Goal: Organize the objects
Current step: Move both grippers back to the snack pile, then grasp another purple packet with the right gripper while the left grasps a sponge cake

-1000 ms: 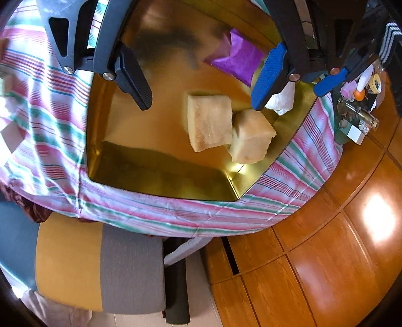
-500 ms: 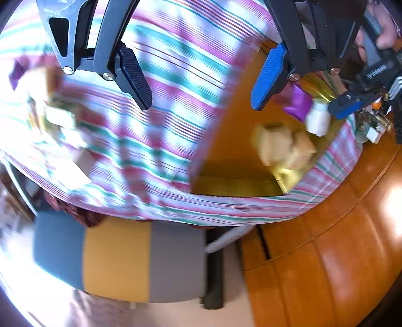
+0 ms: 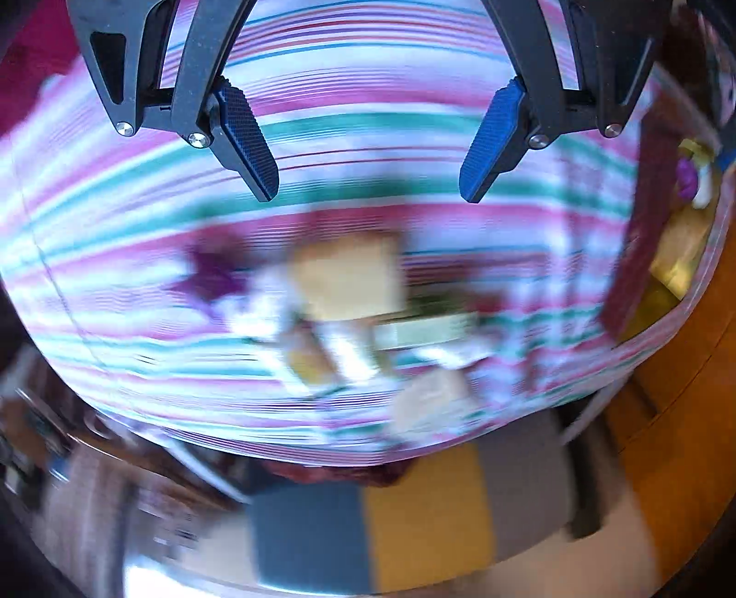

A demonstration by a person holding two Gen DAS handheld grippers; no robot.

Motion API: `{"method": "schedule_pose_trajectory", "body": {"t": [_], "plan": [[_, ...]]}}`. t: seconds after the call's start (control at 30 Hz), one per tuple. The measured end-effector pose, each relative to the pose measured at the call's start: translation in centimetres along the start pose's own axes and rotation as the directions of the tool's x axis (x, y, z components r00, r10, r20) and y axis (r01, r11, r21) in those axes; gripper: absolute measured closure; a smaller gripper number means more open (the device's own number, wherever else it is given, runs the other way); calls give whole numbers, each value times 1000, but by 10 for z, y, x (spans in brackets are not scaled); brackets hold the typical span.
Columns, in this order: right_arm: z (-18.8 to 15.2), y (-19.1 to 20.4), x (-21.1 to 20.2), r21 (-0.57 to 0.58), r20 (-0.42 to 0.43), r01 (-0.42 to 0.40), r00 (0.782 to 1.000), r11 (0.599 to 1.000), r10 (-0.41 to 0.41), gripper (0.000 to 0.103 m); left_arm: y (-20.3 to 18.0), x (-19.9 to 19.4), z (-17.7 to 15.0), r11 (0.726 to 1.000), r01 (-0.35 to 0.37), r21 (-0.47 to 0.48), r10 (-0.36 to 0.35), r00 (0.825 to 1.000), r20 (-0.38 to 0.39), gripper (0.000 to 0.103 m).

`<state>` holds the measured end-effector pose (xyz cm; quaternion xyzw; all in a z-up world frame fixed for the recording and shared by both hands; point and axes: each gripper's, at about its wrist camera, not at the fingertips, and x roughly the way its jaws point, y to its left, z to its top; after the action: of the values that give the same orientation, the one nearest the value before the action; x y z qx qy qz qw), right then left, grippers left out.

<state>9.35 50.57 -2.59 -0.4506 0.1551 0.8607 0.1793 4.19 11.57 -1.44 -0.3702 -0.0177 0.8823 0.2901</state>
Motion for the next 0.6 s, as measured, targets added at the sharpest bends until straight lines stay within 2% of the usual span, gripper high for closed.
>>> {"method": "schedule_pose_trajectory", "body": {"t": [0.13,0.3,0.47,0.6], "plan": [[20,-44,4,92,30,57,998,994,-60,22,-25,5,-2,998,29,62,-28,999,-23,33],[48,-85,28,203,0,69,997,977,-71,31,-45,12,-3,993,34,110,-28,998,-53,33],[65,-98,59,245,-63,87,995,966,-73,46,-57,18,-3,990,27,136,-17,997,-73,33],[66,-93,77,234,-103,100,992,967,-77,50,-64,24,-2,988,26,155,-12,996,-92,33]]}}
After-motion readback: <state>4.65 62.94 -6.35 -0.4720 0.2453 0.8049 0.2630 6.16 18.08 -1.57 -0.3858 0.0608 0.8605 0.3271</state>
